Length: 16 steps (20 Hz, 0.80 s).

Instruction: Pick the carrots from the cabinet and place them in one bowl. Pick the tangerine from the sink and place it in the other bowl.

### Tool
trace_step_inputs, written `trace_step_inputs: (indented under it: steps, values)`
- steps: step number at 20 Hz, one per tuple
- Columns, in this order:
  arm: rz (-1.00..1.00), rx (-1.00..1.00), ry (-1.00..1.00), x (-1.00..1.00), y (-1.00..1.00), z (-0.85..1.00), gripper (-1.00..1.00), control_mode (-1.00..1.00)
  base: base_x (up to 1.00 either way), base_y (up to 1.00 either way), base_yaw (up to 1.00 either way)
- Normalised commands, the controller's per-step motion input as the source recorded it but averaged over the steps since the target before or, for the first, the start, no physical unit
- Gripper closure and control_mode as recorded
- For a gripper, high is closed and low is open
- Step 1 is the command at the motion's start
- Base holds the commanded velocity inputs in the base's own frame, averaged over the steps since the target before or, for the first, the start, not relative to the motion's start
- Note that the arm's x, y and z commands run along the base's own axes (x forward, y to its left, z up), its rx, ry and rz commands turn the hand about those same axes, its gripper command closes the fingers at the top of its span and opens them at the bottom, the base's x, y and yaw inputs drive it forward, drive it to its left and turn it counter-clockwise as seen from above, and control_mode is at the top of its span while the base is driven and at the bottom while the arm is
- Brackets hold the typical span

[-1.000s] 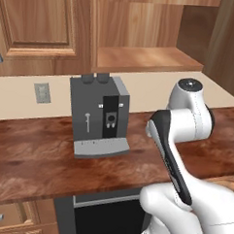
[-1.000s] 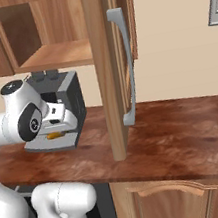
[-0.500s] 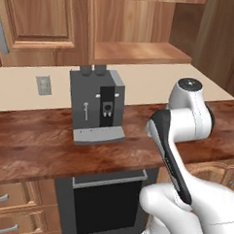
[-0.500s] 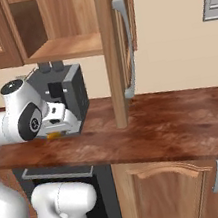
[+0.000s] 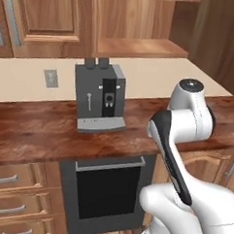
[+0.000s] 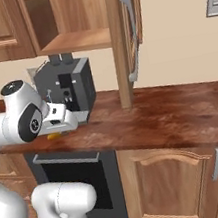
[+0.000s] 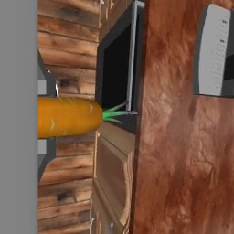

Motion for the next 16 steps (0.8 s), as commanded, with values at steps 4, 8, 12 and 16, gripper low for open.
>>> trace_step_inputs:
  steps: [4, 8, 12, 16]
  values:
    - [0.0, 0.0, 0.0, 0.0, 0.0, 0.0, 1.0, 1.0, -0.17, 0.0, 0.47]
    - [0.0, 0.0, 0.0, 0.0, 0.0, 0.0, 1.0, 1.0, -0.11, 0.03, 0.54]
    - [0.0, 0.0, 0.0, 0.0, 0.0, 0.0, 1.0, 1.0, -0.07, 0.03, 0.66]
    - [0.0, 0.0, 0.0, 0.0, 0.0, 0.0, 1.0, 1.0, -0.03, 0.0, 0.81]
